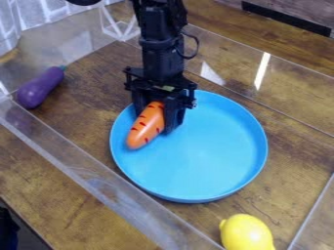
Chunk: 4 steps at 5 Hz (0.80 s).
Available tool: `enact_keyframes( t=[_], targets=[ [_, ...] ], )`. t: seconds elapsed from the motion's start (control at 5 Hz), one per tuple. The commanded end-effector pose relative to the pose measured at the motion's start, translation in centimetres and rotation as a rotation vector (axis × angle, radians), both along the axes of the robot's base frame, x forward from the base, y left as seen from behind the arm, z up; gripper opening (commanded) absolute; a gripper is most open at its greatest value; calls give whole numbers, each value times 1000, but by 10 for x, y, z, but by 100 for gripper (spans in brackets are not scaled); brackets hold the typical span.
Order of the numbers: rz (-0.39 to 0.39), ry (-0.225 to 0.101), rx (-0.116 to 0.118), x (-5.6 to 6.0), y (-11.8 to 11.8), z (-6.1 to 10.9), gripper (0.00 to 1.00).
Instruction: Remove the carrot from the blue tray and put it on the table
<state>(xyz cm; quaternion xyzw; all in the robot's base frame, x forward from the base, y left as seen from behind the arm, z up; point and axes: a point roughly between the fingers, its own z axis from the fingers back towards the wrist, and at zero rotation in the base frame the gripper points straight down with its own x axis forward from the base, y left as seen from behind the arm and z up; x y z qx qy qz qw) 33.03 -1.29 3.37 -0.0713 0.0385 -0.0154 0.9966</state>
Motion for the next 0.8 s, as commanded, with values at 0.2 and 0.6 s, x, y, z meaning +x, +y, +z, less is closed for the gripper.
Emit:
enact_keyframes(
  t=[0.2, 0.6],
  targets=[
    [-27, -89, 27, 5, 2, 43, 0],
    [26, -138, 65, 1, 44, 81, 0]
  ],
)
